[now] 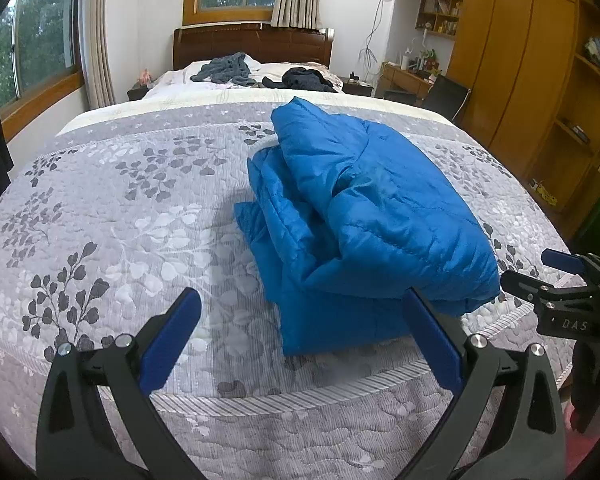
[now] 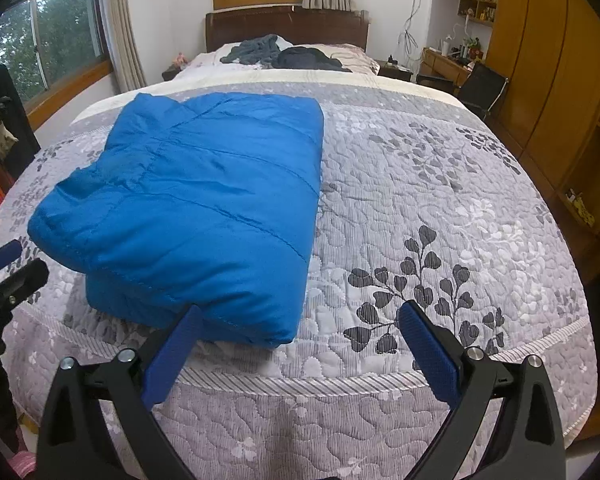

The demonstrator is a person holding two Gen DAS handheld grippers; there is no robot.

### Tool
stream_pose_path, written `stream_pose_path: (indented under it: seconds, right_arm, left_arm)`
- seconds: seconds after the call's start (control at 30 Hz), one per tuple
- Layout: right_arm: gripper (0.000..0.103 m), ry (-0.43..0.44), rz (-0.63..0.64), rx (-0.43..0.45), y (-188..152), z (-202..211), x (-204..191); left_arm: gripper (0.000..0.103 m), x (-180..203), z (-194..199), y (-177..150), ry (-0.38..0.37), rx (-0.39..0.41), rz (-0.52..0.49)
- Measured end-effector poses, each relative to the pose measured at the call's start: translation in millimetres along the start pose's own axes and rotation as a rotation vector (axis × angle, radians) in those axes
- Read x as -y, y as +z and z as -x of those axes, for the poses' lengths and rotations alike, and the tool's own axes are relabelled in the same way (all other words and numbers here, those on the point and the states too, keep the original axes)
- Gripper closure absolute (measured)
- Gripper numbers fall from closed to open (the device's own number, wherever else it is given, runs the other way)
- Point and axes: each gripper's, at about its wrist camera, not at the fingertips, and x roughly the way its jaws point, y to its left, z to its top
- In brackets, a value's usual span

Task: Fold large clothes

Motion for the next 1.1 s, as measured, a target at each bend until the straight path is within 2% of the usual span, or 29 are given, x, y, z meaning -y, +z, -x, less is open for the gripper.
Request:
stream_pose_path:
  seconds: [1.1]
  right_arm:
    - [0.004, 0.015, -0.003, -0.022, 2.0, -4.3, 2.9]
  left_arm:
    - [0.003, 0.6, -1.8, -2.1, 0.001, -0.019, -0.001]
